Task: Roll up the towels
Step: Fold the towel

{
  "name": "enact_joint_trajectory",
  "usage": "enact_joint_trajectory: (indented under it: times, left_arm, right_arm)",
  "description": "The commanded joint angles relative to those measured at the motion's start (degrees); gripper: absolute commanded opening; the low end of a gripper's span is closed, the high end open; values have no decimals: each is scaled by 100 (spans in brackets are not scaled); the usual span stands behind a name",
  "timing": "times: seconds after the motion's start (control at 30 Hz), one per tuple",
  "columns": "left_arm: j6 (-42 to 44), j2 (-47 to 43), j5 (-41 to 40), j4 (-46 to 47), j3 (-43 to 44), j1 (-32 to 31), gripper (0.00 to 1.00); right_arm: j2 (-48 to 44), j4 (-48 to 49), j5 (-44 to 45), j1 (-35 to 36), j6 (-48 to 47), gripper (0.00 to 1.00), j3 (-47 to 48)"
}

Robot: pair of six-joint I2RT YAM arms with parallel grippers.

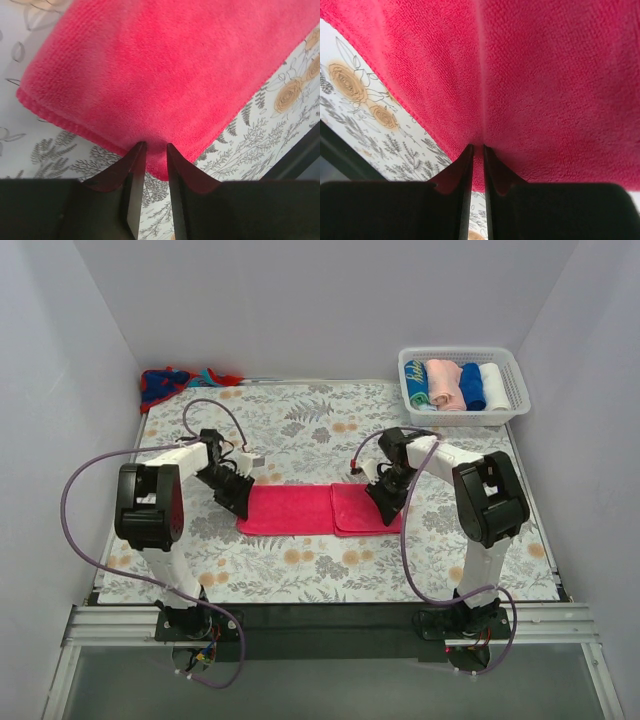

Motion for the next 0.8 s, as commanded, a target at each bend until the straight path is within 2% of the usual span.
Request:
enact_joint_trajectory:
  times: [0.0,0.1,0.2,0.23,0.27,0.3,0.37,0.43,0.47,0.57,0.63,0.7,0.77]
  left_arm:
    - [-272,352,-506,403,464,-36,22]
    - [-351,844,-762,579,1008,-18,14]
    - [-255,1459,-903,597,1580,-10,11]
    - [-202,1608,-930,606,2000,-10,11]
    - [-115,1801,-904,580,2230,-1,11]
    - [-70,2134,-869,545,2467,-1,11]
    - [18,2513,-842,414,3317,-10,14]
    - [62,3015,-798,264,4022,-1,17]
    - [53,3147,-781,107,4713,-1,22]
    - [71,3289,-229,-140,5482,-1,32]
    - [-51,2887,-43,-10,5415,-18,39]
    - [-149,2561,133,254,4934,-18,44]
    - [-289,2122,169,394,4581,-71,46]
  right_arm:
    - [73,46,-112,-8,47,17,-129]
    - [83,20,-332,44,134,19,-208]
    - [-84,-6,-692,246,178,25,-313]
    - [-137,-6,-997,317,187,28,-305]
    - [-172,-41,-1209,413,196,37,-288]
    - [-233,-67,-1437,588,240,42,-157]
    - [-313,-120,-2123,704,319,51,71]
    - [-479,-120,-2388,678,486,51,448]
    - [-532,-129,-2363,625,521,50,555]
    - [-612,-147,-2074,196,521,49,819]
    - [-419,-112,-1663,-182,425,49,881]
    - [-69,-6,-1414,-515,460,47,1100]
    - [196,2,-1107,-631,503,47,1407]
